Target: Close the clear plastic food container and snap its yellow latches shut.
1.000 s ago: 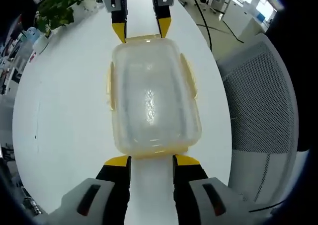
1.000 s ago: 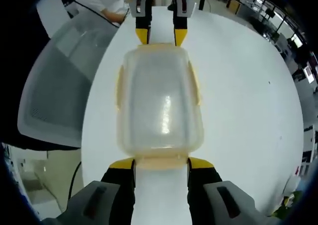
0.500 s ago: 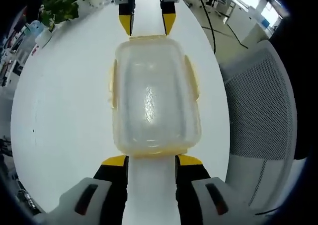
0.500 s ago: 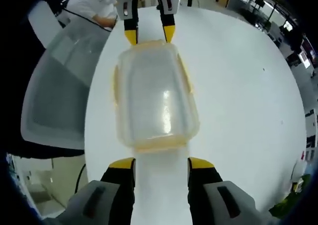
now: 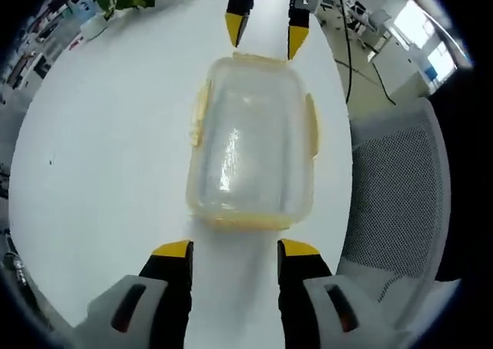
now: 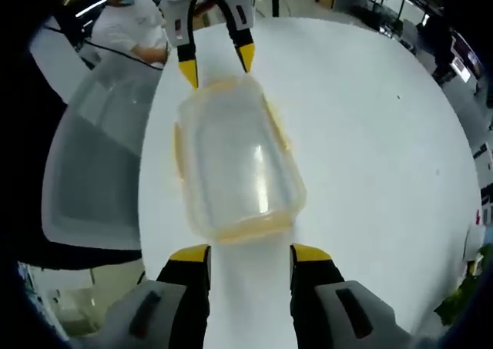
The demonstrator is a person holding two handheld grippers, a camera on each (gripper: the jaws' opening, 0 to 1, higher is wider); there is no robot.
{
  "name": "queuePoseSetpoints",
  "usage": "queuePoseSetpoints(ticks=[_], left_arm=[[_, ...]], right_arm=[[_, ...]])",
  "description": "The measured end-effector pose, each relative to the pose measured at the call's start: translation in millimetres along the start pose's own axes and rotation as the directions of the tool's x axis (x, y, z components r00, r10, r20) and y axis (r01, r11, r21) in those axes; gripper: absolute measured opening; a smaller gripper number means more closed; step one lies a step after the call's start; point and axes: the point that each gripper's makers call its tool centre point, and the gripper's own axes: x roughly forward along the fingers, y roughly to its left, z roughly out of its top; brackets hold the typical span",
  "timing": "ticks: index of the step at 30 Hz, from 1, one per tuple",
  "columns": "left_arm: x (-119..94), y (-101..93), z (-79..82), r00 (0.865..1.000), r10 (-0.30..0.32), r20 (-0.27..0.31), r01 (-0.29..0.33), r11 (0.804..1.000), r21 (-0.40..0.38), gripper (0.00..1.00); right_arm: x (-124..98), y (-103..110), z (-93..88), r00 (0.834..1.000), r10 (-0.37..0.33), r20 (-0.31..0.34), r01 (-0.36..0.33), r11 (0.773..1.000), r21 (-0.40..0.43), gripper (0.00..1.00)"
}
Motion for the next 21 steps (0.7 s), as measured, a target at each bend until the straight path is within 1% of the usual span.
queuePoseSetpoints(ticks=[1,2,4,5,6,7,9,10,12,14,15,18,19,21], left_arm=[[-1,0.0,-0.5,1.0,-0.003,0.003,0.003,0.999,-0.034,0.45],[-1,0.8,-0.7,1.0,0.001,0.005,-0.001,0.998,-0.055,0.45],[-3,-0.4,1.8,1.0,-0.001,0.022,0.002,0.998,-0.07,0.45],[-4,-1.4,2.1,1.0,-0.002,0.026,0.005,0.995,-0.099,0.45],[-4,-2.3,2.3,0.999,-0.01,0.033,0.015,0.991,-0.133,0.45],[-5,-3.0,2.3,0.999,-0.016,0.037,0.021,0.988,-0.15,0.45],[-6,-3.6,3.7,0.998,-0.021,0.054,0.031,0.98,-0.198,0.45],[-6,-4.2,4.5,0.998,-0.025,0.064,0.039,0.974,-0.222,0.45],[-7,-4.7,4.7,0.997,-0.026,0.076,0.047,0.96,-0.276,0.45],[-7,-5.5,5.6,0.994,-0.039,0.101,0.072,0.934,-0.35,0.45],[-7,-6.4,5.4,0.993,-0.046,0.107,0.083,0.923,-0.375,0.45],[-5,-7.1,5.2,0.99,-0.054,0.129,0.105,0.894,-0.436,0.45],[-5,-8.2,5.0,0.989,-0.06,0.135,0.118,0.875,-0.47,0.44],[-4,-7.8,4.4,0.988,-0.058,0.144,0.12,0.872,-0.474,0.43]], right_arm=[[0,0,0.0,1.0,0.001,0.001,-0.001,1.0,0.01,0.39],[-1,0,0.4,1.0,0.001,0.008,-0.001,0.999,0.04,0.39],[-3,-1,1.9,1.0,0.004,0.021,-0.006,0.998,0.07,0.38],[-4,-1,2.3,1.0,0.005,0.025,-0.007,0.997,0.08,0.38],[-4,-2,1.8,1.0,0.003,0.025,-0.005,0.997,0.083,0.38],[-4,-2,1.6,1.0,0.003,0.026,-0.005,0.996,0.091,0.38],[-4,-1,2.6,0.999,0.013,0.041,-0.018,0.99,0.138,0.37],[-5,-1,3.1,0.999,0.011,0.044,-0.017,0.99,0.141,0.37],[-5,-1,6.2,0.998,0.009,0.066,-0.021,0.983,0.183,0.36],[-6,0,9.4,0.996,0.014,0.09,-0.036,0.967,0.251,0.36],[-5,-1,10.3,0.995,0.01,0.1,-0.038,0.96,0.278,0.36],[-4,-3,10.8,0.994,0.007,0.11,-0.04,0.952,0.303,0.35],[-4,-2,10.9,0.994,0.003,0.111,-0.037,0.952,0.305,0.35],[-3,-5,9.5,0.994,-0.008,0.105,-0.025,0.948,0.316,0.34]])
